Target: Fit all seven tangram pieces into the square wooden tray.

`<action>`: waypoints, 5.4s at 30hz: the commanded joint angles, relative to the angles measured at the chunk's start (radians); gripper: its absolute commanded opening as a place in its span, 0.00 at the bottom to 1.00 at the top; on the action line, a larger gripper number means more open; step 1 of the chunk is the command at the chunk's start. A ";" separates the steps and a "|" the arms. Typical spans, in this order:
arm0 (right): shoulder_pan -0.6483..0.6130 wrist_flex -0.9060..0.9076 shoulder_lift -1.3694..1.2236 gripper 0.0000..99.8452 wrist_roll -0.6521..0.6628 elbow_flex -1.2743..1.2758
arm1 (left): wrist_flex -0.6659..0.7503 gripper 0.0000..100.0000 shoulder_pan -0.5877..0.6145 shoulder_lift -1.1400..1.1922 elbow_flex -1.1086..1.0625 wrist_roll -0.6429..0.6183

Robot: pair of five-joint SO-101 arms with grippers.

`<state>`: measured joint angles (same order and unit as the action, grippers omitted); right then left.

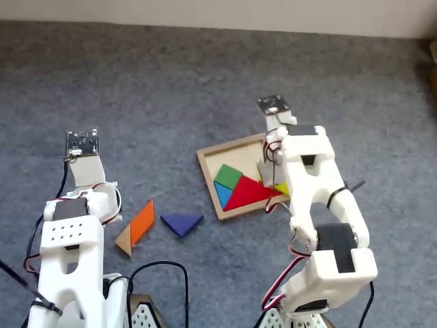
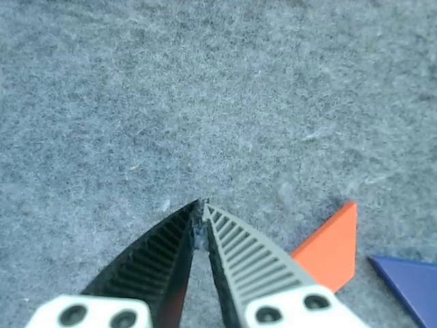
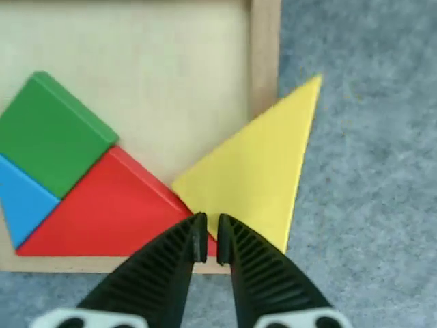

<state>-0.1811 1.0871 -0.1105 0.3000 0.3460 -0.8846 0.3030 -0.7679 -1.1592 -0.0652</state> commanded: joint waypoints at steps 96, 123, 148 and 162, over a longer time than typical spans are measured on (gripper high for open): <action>-0.064 0.002 -0.446 0.28 -0.264 -0.618 | 0.015 0.00 0.013 -0.022 0.004 0.009; -0.028 0.460 -0.346 0.15 -0.519 -0.625 | 0.011 0.00 0.007 -0.022 0.004 0.052; 0.278 0.147 0.699 0.26 -0.222 0.349 | -0.384 0.15 -0.298 -0.019 0.412 0.347; 0.298 -0.117 1.029 0.26 -0.173 0.881 | -0.448 0.15 -0.314 0.315 0.409 0.354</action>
<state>0.0951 1.0073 0.8869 0.1174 1.2206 -1.3265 0.0069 -0.5439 -0.8002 0.2785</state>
